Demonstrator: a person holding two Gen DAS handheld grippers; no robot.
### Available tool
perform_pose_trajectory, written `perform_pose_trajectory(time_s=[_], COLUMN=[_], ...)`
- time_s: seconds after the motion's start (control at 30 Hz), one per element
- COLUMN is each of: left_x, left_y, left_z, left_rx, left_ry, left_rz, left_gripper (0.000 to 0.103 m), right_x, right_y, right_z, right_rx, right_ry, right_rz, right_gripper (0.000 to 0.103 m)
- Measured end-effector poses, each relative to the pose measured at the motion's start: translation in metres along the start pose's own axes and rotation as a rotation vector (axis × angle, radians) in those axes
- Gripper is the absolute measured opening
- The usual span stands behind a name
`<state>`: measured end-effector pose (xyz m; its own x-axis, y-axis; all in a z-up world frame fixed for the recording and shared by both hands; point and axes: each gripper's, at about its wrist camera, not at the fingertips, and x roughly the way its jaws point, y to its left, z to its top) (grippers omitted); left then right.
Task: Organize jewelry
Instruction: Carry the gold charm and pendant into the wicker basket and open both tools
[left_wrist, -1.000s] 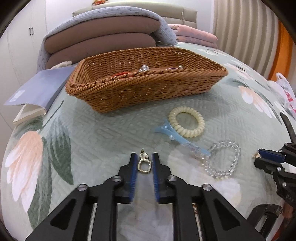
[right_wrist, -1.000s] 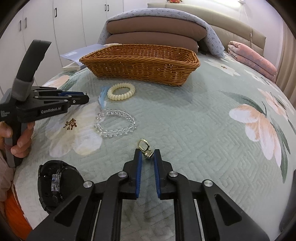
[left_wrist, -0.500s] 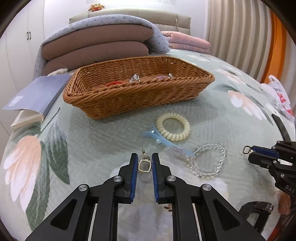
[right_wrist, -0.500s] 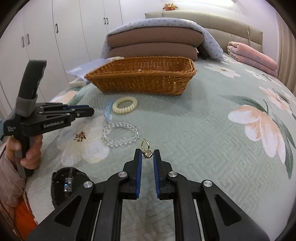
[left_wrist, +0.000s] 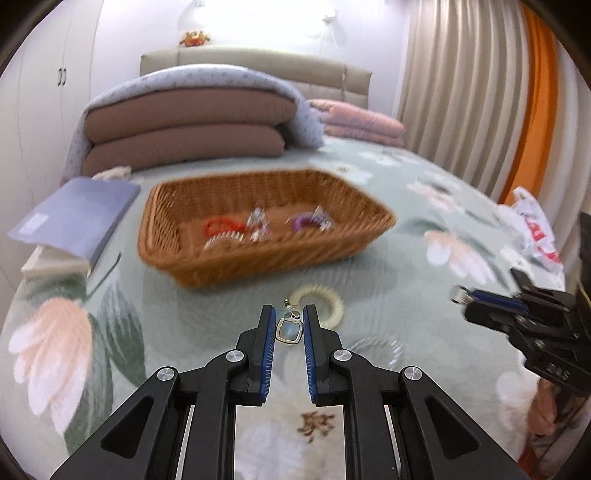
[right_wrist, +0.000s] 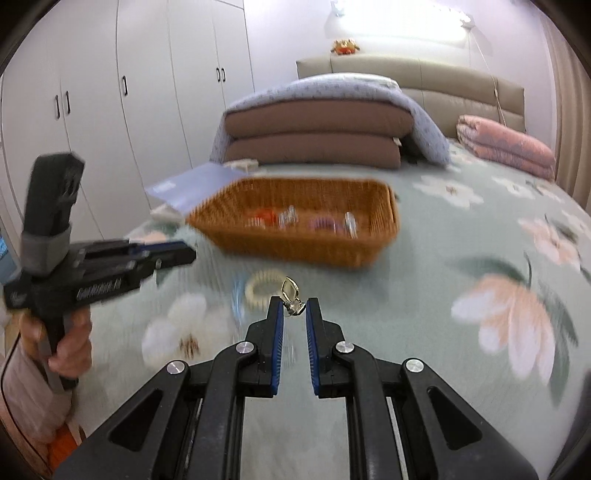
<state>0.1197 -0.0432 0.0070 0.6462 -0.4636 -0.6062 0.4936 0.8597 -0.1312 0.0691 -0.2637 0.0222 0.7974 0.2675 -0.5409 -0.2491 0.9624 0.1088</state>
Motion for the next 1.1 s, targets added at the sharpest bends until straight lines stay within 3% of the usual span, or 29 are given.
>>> perform_pose_trajectory(time_s=[0.17, 0.37, 0.5, 0.6, 0.67, 1.1], left_x=[-0.005, 0.031, 0.067, 0.086, 0.095, 0.105], left_y=[-0.006, 0.018, 0.037, 0.049, 0.053, 0.064], left_z=[0.045, 0.097, 0.101, 0.090, 0.088, 0.082], left_rx=[0.043, -0.052, -0.123, -0.169, -0.164, -0.210], left_ry=[-0.070, -0.110, -0.108, -0.105, -0.088, -0.063], left_rz=[0.026, 0.054, 0.069, 0.041, 0.068, 0.082], left_gripper=[0.015, 0.015, 0.015, 0.015, 0.015, 0.015], right_x=[0.025, 0.091, 0.125, 0.145, 0.157, 0.177], right_y=[-0.004, -0.029, -0.042, -0.046, -0.049, -0.053], right_z=[0.058, 0.103, 0.107, 0.099, 0.094, 0.084], right_rx=[0.006, 0.111, 0.137, 0.124, 0.136, 0.165], right_ry=[-0.083, -0.060, -0.026, -0.013, 0.015, 0.082], right_rz=[0.023, 0.056, 0.041, 0.014, 0.012, 0.077], right_gripper=[0.014, 0.014, 0.014, 0.014, 0.014, 0.014])
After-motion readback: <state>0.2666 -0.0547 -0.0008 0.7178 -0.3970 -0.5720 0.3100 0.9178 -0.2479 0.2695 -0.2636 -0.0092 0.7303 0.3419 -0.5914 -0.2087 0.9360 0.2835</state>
